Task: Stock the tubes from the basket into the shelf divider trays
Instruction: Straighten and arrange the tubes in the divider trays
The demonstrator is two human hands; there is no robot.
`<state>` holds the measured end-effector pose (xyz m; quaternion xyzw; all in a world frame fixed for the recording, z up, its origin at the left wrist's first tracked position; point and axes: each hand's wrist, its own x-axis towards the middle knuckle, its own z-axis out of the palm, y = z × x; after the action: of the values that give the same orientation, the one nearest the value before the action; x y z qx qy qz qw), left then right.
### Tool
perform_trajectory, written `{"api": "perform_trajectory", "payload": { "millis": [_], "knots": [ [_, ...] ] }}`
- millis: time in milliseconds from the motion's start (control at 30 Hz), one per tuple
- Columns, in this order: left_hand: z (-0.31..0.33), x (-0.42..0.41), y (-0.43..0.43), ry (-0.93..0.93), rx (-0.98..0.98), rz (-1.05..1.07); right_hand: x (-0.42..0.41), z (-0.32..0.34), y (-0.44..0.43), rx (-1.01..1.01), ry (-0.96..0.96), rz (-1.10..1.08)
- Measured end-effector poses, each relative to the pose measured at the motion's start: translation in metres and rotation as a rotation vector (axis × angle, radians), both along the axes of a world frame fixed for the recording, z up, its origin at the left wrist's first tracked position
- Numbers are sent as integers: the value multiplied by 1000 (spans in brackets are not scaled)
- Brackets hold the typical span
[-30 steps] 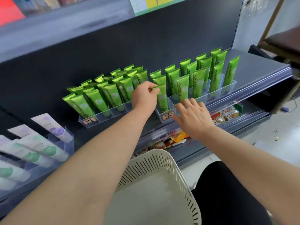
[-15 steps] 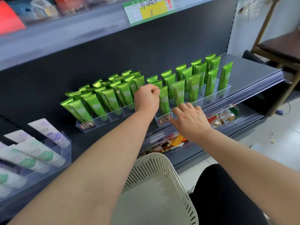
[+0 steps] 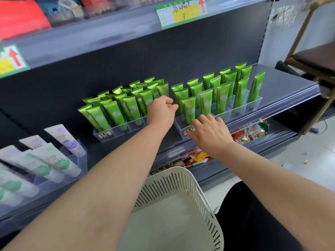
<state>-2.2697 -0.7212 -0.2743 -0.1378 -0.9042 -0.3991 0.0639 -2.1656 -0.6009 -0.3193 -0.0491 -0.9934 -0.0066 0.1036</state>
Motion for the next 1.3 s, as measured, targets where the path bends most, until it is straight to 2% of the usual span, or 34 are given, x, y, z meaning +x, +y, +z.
{"api": "perform_trajectory", "payload": {
  "millis": [133, 400, 567, 800, 1000, 1300],
  "knots": [
    [-4, 3, -34, 11, -96, 56, -6, 2, -24, -13, 3, 60],
    [-24, -8, -120, -44, -585, 83, -50, -3, -77, -35, -53, 169],
    [-42, -25, -153, -60, -734, 38, -88, -9, -96, -67, -94, 180],
    [-58, -47, -161, -42, -821, 34, -124, -16, -102, -41, -139, 169],
    [-68, -58, -162, 36, -814, 67, -135, -22, -103, -16, -156, 107],
    [-72, -67, -172, 140, -945, 43, -138, -32, -107, -10, -90, 88]
  ]
}}
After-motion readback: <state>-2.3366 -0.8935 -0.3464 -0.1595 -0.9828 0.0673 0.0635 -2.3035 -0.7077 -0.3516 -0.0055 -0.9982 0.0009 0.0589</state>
